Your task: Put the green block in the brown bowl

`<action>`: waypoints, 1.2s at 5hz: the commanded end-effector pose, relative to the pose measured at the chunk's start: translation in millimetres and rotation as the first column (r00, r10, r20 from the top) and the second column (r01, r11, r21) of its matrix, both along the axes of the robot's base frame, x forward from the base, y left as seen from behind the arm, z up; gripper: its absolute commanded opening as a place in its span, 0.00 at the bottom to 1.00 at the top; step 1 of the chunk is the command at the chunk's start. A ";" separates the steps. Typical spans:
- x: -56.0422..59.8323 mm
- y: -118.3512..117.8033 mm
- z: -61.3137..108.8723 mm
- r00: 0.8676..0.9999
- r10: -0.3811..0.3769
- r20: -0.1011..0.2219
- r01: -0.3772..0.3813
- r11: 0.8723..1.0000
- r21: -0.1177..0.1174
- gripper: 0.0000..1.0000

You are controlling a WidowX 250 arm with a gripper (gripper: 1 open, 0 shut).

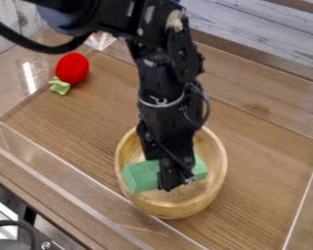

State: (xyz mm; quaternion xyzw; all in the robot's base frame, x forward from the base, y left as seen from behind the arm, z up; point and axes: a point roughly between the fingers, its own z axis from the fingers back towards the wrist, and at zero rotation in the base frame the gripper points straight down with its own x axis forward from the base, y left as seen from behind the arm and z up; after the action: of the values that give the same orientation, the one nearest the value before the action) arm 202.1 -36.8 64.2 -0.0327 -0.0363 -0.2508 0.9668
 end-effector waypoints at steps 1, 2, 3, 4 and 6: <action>-1.9 -5.4 7.7 1.000 -0.006 0.023 0.006 1.000 -0.008 0.00; -7.9 -8.6 12.2 1.000 -0.002 0.021 0.002 1.000 -0.011 0.00; -8.0 -1.6 22.5 0.999 -0.035 0.017 0.035 0.999 -0.015 0.00; -8.4 4.1 32.1 0.998 -0.069 0.016 0.069 0.997 -0.016 0.00; -18.7 16.5 43.2 0.995 -0.097 0.029 0.098 0.995 -0.034 1.00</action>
State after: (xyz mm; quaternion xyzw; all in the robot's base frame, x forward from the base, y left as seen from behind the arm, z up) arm 178.6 -20.8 100.6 -0.0517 -0.0382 -0.2968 0.9528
